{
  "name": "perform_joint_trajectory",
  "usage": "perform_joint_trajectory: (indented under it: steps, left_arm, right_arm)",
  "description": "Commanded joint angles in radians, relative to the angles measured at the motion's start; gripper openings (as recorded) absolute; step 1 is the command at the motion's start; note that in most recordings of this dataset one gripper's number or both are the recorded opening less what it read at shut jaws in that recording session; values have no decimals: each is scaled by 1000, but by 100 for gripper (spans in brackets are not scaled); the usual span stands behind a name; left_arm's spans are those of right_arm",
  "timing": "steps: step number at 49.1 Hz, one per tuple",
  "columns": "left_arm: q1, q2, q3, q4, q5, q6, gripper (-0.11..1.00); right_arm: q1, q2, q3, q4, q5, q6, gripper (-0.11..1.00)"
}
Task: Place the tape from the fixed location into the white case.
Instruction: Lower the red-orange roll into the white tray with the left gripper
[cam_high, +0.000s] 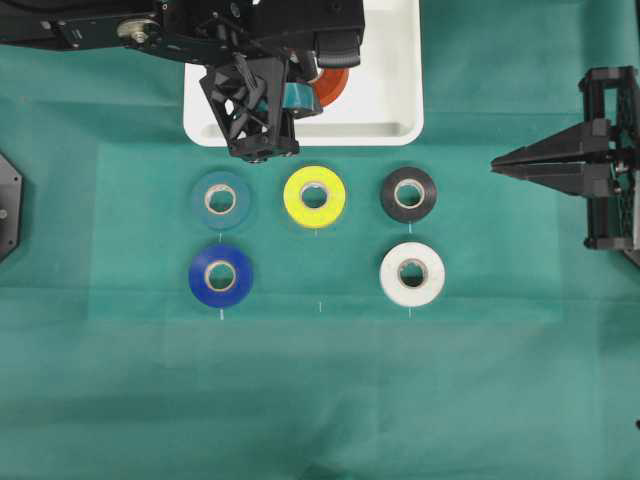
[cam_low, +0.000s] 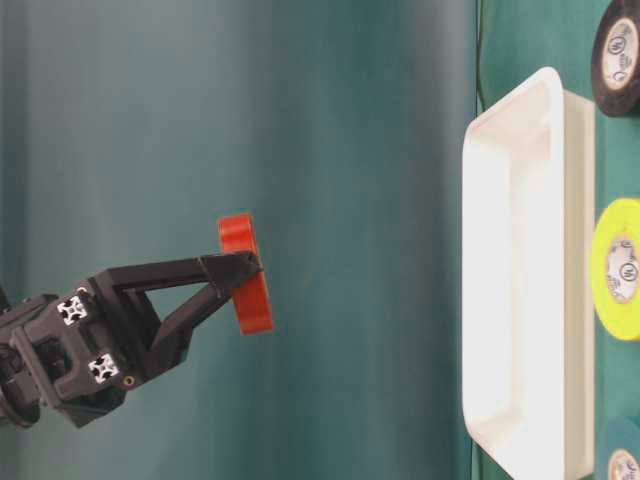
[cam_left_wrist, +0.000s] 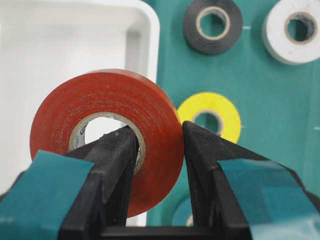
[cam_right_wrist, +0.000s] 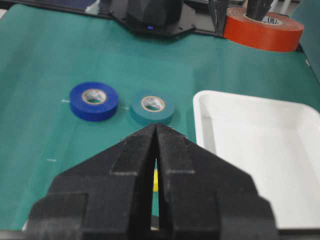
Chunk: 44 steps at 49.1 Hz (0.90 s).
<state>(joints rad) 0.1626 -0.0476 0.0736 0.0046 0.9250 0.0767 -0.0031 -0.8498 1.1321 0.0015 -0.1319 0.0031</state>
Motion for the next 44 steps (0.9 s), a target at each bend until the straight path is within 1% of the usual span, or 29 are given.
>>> perform_joint_trajectory:
  steps: [1, 9, 15, 29, 37, 44]
  left_arm:
    - [3, -28, -3, 2, -23, 3, 27]
    - [18, -12, 37, 2, -55, 3, 27]
    - [38, 6, 95, 2, -107, 3, 27]
    - [95, 74, 255, 2, -270, 3, 27]
    - [118, 83, 310, 2, -380, 3, 27]
    - [144, 101, 347, 2, -428, 5, 27]
  right_arm:
    - [0, 3, -14, -2, -5, 0, 0]
    - [0, 3, -15, 0, -5, 0, 0]
    - [-2, 2, -14, 0, -5, 0, 0]
    - [-2, 6, -14, -2, -5, 0, 0]
    - [0, 9, -12, -2, -9, 0, 0]
    - [0, 15, -12, 0, -8, 0, 0]
